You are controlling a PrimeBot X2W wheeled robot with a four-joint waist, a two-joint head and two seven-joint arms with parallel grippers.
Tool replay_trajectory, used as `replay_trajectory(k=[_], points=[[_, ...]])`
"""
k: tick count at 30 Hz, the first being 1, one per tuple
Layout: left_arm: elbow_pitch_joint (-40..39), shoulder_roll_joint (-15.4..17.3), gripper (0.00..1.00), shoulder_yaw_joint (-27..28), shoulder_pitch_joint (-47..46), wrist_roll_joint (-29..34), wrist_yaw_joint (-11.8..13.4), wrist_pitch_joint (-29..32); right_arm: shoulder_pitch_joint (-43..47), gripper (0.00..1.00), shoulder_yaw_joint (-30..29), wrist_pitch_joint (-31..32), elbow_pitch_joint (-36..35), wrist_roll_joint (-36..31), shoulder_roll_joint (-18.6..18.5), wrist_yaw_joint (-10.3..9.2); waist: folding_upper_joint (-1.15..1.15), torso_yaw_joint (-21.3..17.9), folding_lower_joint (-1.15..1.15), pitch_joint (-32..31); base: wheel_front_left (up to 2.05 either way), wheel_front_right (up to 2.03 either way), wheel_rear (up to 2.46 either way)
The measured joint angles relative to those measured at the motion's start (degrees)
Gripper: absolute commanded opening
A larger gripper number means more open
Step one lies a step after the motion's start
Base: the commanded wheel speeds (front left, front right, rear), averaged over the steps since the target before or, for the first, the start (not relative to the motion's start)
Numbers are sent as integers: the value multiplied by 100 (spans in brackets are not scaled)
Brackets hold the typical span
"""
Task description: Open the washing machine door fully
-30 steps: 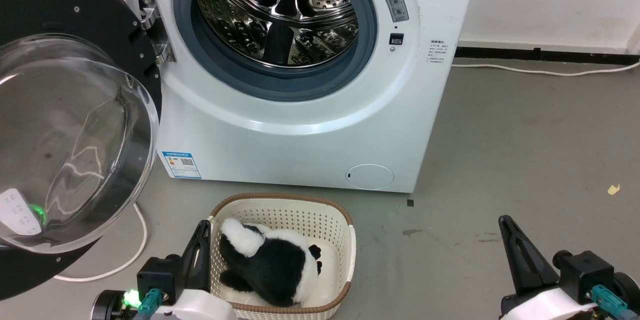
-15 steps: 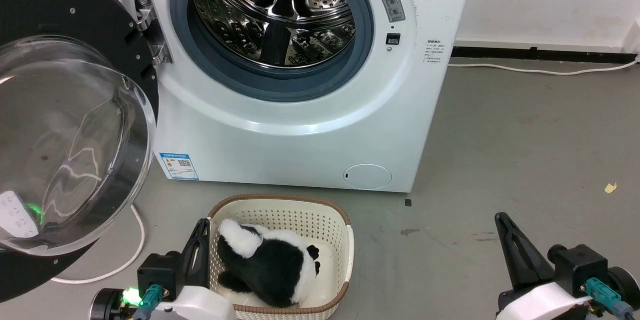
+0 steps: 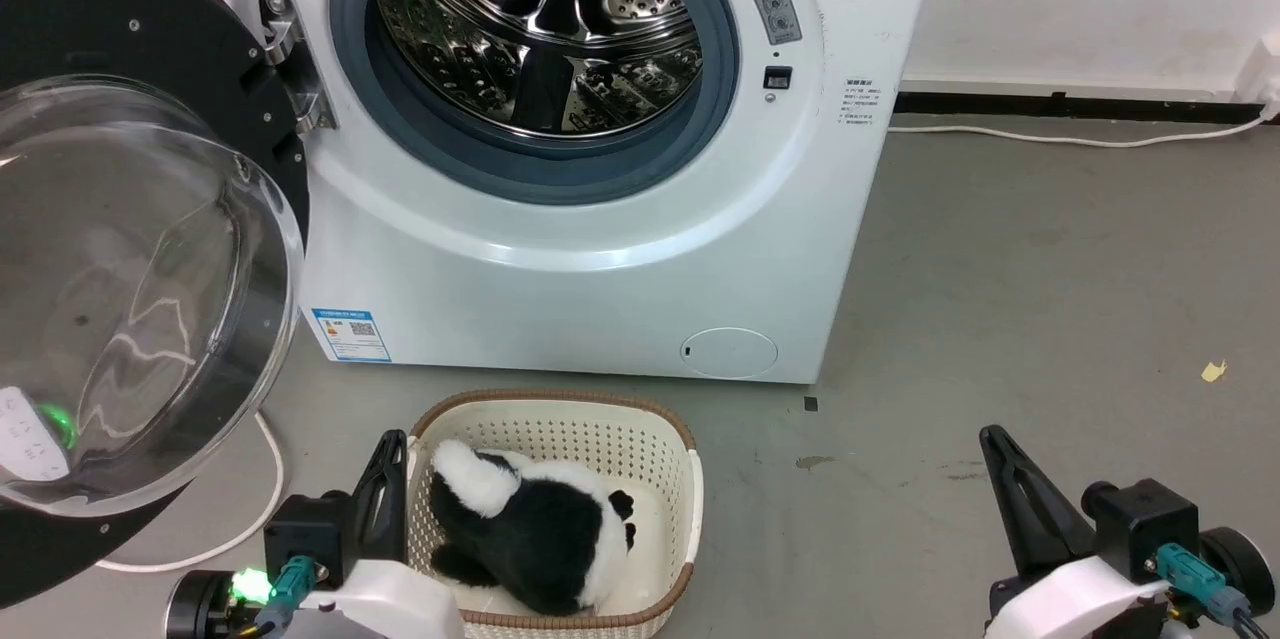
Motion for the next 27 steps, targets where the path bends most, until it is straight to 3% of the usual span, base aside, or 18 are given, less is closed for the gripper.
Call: replay_trajectory(k=[27], points=[[-114,-20,0,104,-4,99,-8,197,-74,0,65,201,-5,-44,0,0,0,-42,0,-4,0,0,0]])
